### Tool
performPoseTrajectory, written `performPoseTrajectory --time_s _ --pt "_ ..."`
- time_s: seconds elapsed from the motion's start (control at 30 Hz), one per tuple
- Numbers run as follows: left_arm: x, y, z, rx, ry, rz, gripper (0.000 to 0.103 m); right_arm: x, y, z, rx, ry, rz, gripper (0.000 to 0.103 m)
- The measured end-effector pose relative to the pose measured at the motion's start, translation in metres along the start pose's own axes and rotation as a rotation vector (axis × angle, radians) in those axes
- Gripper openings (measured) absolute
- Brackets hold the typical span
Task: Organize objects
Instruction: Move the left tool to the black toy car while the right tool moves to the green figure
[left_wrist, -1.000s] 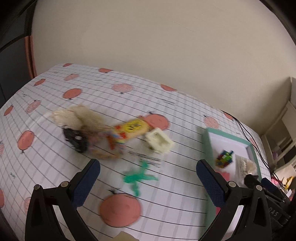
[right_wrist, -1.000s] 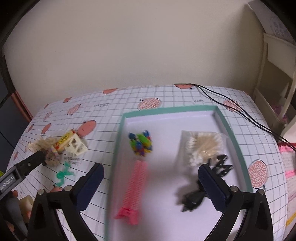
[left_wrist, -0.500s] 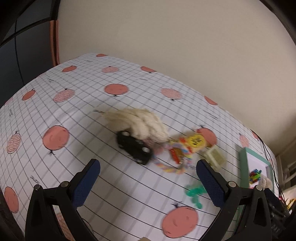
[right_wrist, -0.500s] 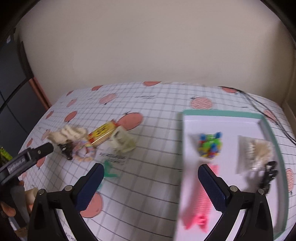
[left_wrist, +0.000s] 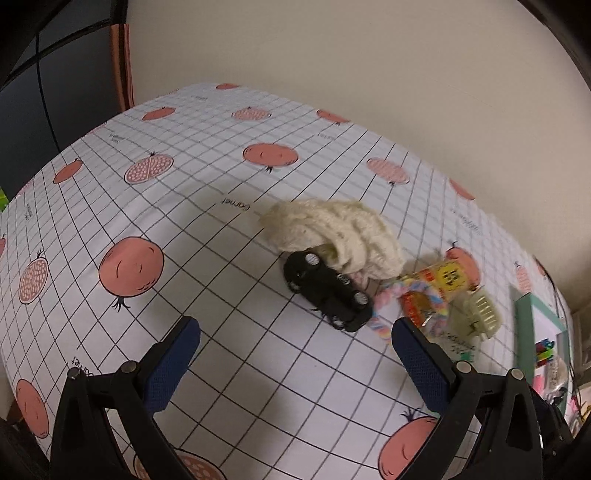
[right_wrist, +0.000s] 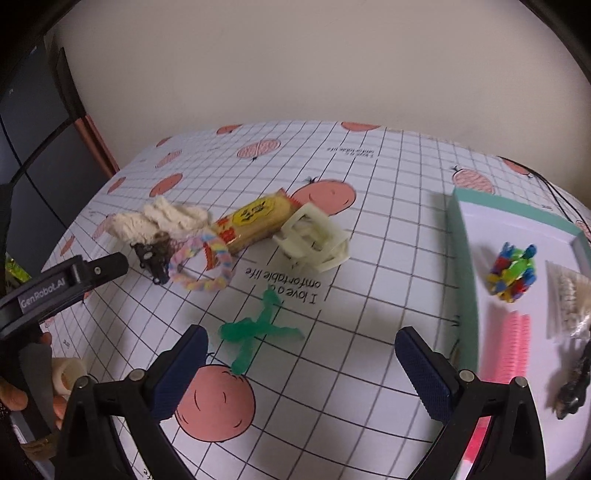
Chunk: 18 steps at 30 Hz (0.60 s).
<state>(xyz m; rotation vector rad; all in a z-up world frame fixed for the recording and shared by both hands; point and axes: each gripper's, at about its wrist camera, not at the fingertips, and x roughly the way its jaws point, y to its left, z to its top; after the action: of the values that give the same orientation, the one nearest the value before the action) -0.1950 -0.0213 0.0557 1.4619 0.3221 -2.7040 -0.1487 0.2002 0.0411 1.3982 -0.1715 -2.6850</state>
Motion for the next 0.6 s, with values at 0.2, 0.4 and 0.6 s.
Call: performPoseTrajectory --time_s 0.2,0.4,0.6 --pt "0.009 0.000 0.005 -0.006 0.000 0.010 0.103 0.012 0.008 -0.003 -0.020 0.022 0.004 0.102" --pt "0.013 -0.006 0.012 -0.007 -0.011 -0.009 0.102 0.022 0.014 -0.004 -0.036 0.040 0.002 0.100" --pt "0.022 -0.017 0.017 0.030 -0.012 -0.003 0.087 0.027 0.018 -0.006 -0.050 0.053 -0.004 0.097"
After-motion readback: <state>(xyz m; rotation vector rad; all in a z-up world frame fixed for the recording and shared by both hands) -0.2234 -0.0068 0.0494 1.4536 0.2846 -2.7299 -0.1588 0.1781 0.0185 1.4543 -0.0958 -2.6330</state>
